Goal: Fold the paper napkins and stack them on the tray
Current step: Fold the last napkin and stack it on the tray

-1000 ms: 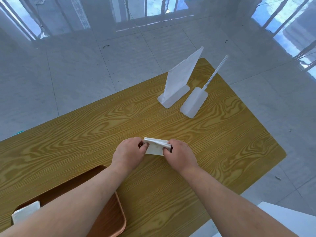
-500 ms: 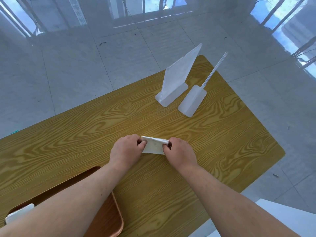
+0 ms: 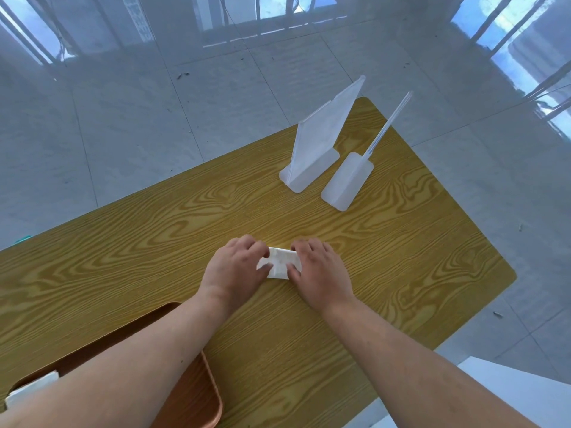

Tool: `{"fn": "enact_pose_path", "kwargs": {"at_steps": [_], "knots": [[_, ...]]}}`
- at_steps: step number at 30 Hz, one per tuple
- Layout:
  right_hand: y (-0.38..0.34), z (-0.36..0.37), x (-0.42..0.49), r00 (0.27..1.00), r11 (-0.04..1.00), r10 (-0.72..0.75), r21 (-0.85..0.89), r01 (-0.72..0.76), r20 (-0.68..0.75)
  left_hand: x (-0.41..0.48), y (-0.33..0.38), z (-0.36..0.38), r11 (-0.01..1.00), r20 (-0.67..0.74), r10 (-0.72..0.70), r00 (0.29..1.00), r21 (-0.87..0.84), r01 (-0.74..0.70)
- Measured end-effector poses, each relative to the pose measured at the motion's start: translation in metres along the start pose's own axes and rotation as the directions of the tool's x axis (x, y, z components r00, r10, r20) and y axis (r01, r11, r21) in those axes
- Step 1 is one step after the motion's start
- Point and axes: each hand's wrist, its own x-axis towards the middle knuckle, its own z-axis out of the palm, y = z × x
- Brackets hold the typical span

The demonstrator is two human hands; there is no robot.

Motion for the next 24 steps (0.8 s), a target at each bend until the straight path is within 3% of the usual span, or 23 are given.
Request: {"fn": "enact_pose_path", "kwargs": {"at_steps": [3,7,11,15,19,24], "knots": [[-0.001,0.002,0.001,0.999,1.000,-0.007,-0.020,0.007,0.032,-0.004,0.000,0.003,0.991,0.091,0.089,0.992,0.089,-0.097],[-0.001,0.005,0.000,1.000,0.999,-0.001,-0.054,0.003,0.029,-0.006,-0.002,0.006,0.979,0.135,0.097,0.986,0.168,-0.119],[0.001,0.007,-0.009,0.992,0.977,-0.127,-0.176,0.122,-0.012,-0.007,0.000,0.007,0.970,0.146,0.106,0.984,0.203,-0.135],[-0.013,0.021,-0.025,0.962,0.956,-0.248,-0.132,0.262,0.114,-0.014,0.003,0.010,0.963,0.148,0.108,0.983,0.229,-0.140],[-0.016,0.033,-0.031,0.956,0.973,-0.167,-0.117,0.200,0.243,-0.019,0.004,0.013,0.963,0.122,0.110,0.986,0.231,-0.136],[-0.005,0.031,-0.028,0.941,0.961,-0.154,-0.177,0.214,0.300,-0.020,0.003,0.015,0.957,0.136,0.104,0.985,0.257,-0.136]]}}
